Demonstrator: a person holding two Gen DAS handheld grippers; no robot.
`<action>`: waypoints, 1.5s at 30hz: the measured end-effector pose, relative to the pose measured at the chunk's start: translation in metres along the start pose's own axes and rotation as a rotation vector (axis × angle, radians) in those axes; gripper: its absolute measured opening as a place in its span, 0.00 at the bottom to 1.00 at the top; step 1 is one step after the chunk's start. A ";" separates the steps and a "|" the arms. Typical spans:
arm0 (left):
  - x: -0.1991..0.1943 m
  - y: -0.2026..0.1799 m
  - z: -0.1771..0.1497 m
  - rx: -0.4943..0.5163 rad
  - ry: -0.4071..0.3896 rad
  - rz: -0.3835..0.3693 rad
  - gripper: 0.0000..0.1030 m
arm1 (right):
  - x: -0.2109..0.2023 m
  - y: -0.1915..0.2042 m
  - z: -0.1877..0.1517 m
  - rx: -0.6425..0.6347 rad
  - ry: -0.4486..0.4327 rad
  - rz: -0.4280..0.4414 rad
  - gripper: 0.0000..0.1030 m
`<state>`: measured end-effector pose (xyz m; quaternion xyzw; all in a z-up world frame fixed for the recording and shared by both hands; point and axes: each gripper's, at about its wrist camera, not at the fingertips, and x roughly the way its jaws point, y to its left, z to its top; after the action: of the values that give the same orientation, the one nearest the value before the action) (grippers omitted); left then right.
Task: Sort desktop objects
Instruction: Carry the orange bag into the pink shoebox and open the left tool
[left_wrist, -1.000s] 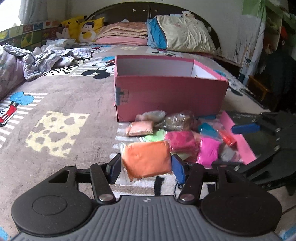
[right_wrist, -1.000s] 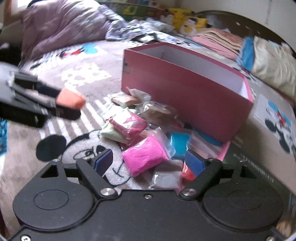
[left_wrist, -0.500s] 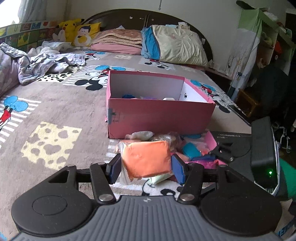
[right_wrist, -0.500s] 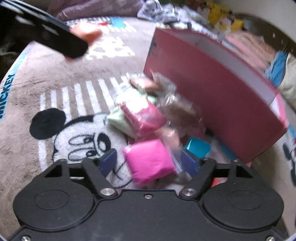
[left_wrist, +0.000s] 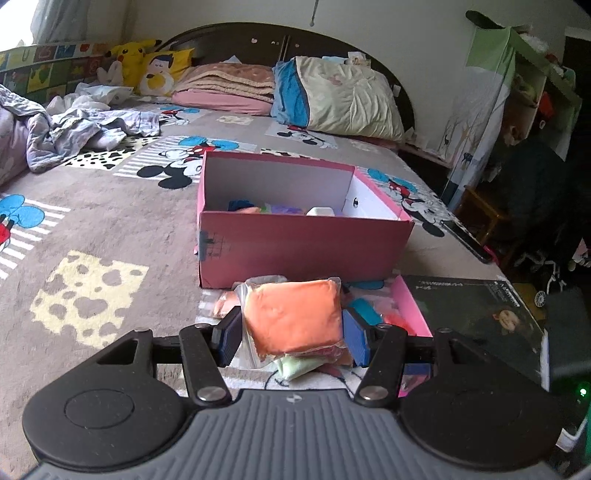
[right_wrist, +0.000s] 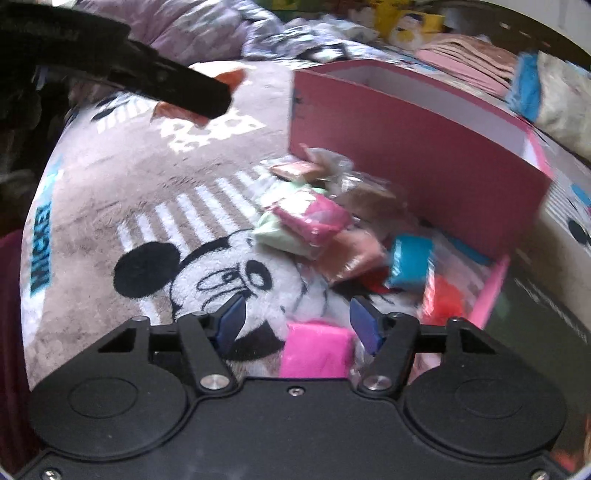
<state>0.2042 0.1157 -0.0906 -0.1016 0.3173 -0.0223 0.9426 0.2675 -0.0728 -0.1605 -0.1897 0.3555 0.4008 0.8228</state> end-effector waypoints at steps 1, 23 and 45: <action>0.000 0.000 0.002 0.000 -0.003 -0.001 0.55 | -0.001 0.000 -0.002 0.021 0.004 -0.011 0.62; 0.067 -0.001 0.092 0.062 -0.054 0.026 0.55 | 0.007 -0.012 -0.028 0.217 0.027 -0.003 0.62; 0.211 0.002 0.139 0.114 0.224 0.108 0.55 | 0.008 0.004 -0.033 0.188 0.022 0.027 0.59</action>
<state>0.4561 0.1202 -0.1084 -0.0276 0.4237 -0.0007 0.9054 0.2535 -0.0856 -0.1890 -0.1112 0.4029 0.3745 0.8277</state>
